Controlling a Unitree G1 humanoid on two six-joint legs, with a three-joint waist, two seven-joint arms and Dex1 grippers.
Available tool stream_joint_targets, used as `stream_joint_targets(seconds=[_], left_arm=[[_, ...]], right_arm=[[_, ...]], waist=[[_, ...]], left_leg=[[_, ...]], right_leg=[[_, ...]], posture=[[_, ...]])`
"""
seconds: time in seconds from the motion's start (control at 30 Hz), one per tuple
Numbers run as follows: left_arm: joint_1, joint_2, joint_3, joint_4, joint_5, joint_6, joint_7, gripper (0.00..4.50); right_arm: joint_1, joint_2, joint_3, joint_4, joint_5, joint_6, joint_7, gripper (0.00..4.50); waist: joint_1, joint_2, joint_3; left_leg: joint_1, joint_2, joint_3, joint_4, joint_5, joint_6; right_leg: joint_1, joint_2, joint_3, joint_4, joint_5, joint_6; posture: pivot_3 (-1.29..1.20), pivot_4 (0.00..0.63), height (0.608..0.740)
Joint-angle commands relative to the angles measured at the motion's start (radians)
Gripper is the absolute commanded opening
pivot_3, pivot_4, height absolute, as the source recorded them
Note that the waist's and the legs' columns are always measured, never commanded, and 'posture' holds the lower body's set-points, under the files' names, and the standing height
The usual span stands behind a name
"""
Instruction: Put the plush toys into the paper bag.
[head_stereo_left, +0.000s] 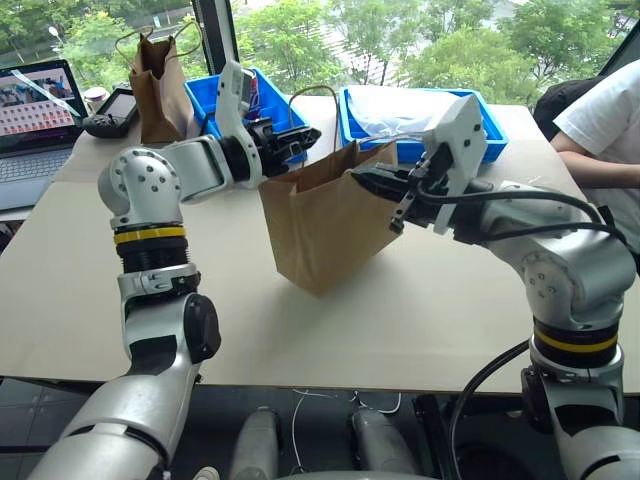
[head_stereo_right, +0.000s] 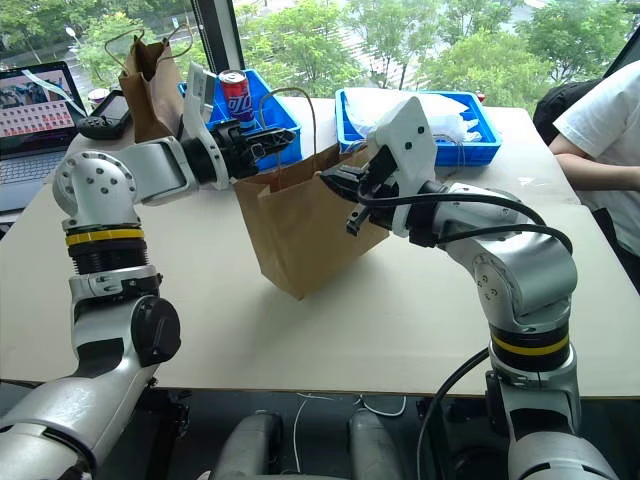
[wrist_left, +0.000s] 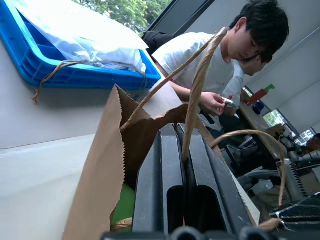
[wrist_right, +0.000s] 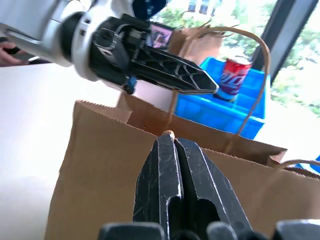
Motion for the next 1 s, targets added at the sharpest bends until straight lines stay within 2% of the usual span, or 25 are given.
stream_joint_targets(seconds=[0.03,0.23,0.3,0.37,0.43,0.47,0.5,0.6,0.7,0.73,0.83,0.87,0.93,1.0], left_arm=[[0.008,0.050,-0.052,-0.074,-0.016,0.003,-0.084,0.00],[0.024,0.098,-0.116,-0.119,-0.031,0.001,-0.189,0.00],[0.003,0.081,-0.062,-0.097,-0.089,0.039,-0.204,0.59],[-0.007,0.084,-0.041,-0.098,-0.125,0.064,-0.226,1.00],[-0.014,0.089,-0.029,-0.094,-0.141,0.069,-0.231,1.67],[-0.019,0.093,-0.023,-0.091,-0.146,0.065,-0.234,2.03],[-0.023,0.097,-0.021,-0.093,-0.149,0.062,-0.238,2.29],[-0.039,0.113,-0.002,-0.107,-0.191,0.090,-0.253,3.33],[-0.049,0.169,0.012,-0.109,-0.226,0.109,-0.303,4.40],[-0.046,0.201,0.007,-0.111,-0.229,0.103,-0.338,4.50],[-0.027,0.291,-0.019,-0.129,-0.229,0.062,-0.458,4.50],[-0.020,0.316,-0.030,-0.138,-0.227,0.044,-0.499,4.50],[0.025,0.385,-0.070,-0.178,-0.187,-0.044,-0.613,4.50],[0.129,0.469,-0.100,-0.224,-0.133,-0.185,-0.784,4.50]], right_arm=[[0.011,-0.039,-0.006,-0.060,0.060,0.079,0.020,0.04],[0.043,-0.091,0.011,-0.082,0.080,0.130,0.023,0.04],[0.040,-0.101,-0.010,-0.074,0.086,0.140,0.016,0.00],[0.032,-0.102,-0.049,-0.065,0.114,0.160,0.011,0.00],[0.021,-0.107,-0.082,-0.062,0.136,0.174,0.008,0.00],[0.015,-0.113,-0.100,-0.061,0.147,0.180,0.009,0.65],[0.011,-0.122,-0.117,-0.062,0.161,0.187,0.014,0.77],[-0.003,-0.155,-0.191,-0.056,0.224,0.214,0.035,1.91],[-0.027,-0.198,-0.272,-0.042,0.300,0.239,0.050,2.96],[-0.039,-0.208,-0.304,-0.035,0.333,0.248,0.051,3.20],[-0.083,-0.211,-0.407,-0.008,0.466,0.275,0.027,4.28],[-0.094,-0.217,-0.433,-0.001,0.505,0.283,0.019,4.49],[-0.111,-0.239,-0.480,0.010,0.549,0.277,-0.006,4.49],[-0.057,-0.334,-0.524,0.004,0.593,0.323,0.025,4.49]], waist=[[0.000,0.000,0.000],[0.002,0.000,0.000],[0.002,0.000,0.000],[0.000,0.000,0.000],[-0.002,0.000,0.000],[-0.002,0.000,0.000],[-0.001,0.000,0.000],[0.000,0.000,0.000],[0.000,0.000,0.000],[-0.001,0.000,0.000],[-0.006,0.001,0.001],[-0.005,0.001,0.001],[-0.003,0.001,0.001],[-0.001,0.002,0.001]], left_leg=[[0.000,0.000,0.000,0.000,0.000,0.000],[0.000,0.000,0.000,0.000,0.000,0.000],[0.000,0.000,0.000,0.000,0.000,0.000],[0.000,0.000,0.000,0.000,0.000,0.000],[0.000,0.000,0.000,0.000,0.000,0.000],[0.000,0.000,0.000,0.000,0.000,0.000],[0.000,0.000,0.000,0.000,0.000,0.000],[0.000,0.000,0.000,0.000,0.000,0.000],[0.000,0.000,0.000,0.000,0.000,0.000],[0.000,0.000,0.000,0.000,0.000,0.000],[0.000,0.001,0.000,0.000,0.000,0.000],[0.000,0.001,0.000,0.000,0.000,0.000],[0.000,0.001,0.000,0.000,0.000,0.000],[0.000,0.001,0.001,0.000,0.000,0.000]], right_leg=[[0.000,0.000,0.000,0.000,0.000,0.000],[0.001,0.000,0.000,0.000,0.000,0.000],[0.000,0.000,0.000,0.000,0.000,0.000],[0.000,0.000,0.000,0.000,0.000,0.000],[0.000,0.000,0.000,0.000,0.000,0.000],[0.000,0.000,0.000,0.000,0.000,0.000],[0.000,0.000,0.000,0.000,0.000,0.000],[0.000,0.000,0.000,0.000,0.000,0.000],[0.000,0.000,0.000,0.000,0.000,0.000],[0.000,0.000,0.000,0.000,0.000,0.000],[0.000,0.000,0.000,0.000,0.000,0.000],[0.000,0.001,0.000,0.000,0.000,-0.001],[0.000,0.001,0.000,0.000,-0.001,-0.001],[0.000,0.000,0.000,0.000,-0.001,-0.001]], posture=[[0.00,0.150,0.715],[0.00,0.150,0.715],[0.00,0.150,0.715],[0.00,0.150,0.715],[0.00,0.150,0.715],[0.00,0.150,0.715],[0.00,0.150,0.715],[0.00,0.150,0.715],[0.00,0.150,0.715],[0.00,0.150,0.715],[0.00,0.150,0.715],[0.00,0.150,0.715],[0.00,0.150,0.715],[0.00,0.150,0.715]])
